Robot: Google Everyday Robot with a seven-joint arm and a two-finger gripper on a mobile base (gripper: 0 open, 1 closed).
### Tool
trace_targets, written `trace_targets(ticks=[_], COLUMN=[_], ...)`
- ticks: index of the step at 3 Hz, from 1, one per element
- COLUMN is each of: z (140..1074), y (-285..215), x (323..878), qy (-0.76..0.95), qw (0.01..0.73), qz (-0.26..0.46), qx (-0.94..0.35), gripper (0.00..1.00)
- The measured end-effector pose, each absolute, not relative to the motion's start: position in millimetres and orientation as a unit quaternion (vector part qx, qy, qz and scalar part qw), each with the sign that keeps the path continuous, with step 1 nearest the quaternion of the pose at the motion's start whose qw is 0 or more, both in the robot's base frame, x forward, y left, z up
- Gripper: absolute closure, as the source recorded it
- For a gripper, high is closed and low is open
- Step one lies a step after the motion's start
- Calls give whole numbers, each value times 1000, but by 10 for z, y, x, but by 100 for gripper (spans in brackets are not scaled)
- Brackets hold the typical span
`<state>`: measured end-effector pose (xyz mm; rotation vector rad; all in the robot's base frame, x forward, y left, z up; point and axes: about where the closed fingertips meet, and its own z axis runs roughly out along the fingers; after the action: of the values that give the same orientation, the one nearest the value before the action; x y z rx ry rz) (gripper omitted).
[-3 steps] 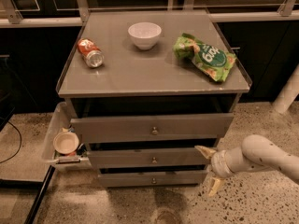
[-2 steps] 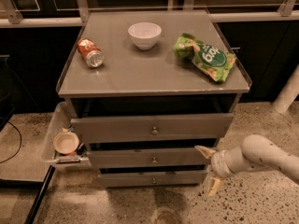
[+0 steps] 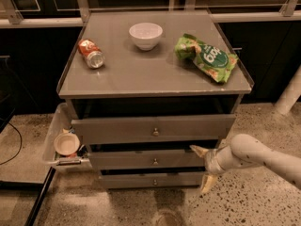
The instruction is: Open middle drawer
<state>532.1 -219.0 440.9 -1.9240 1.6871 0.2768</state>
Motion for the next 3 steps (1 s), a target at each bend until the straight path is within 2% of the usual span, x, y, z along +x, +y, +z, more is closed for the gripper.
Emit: trace_targets(ticks=[3], z=[4116], y=[-2077], x=[5799], qy=[626], qw=[284], qz=[99], qx=[-719], gripper=[0])
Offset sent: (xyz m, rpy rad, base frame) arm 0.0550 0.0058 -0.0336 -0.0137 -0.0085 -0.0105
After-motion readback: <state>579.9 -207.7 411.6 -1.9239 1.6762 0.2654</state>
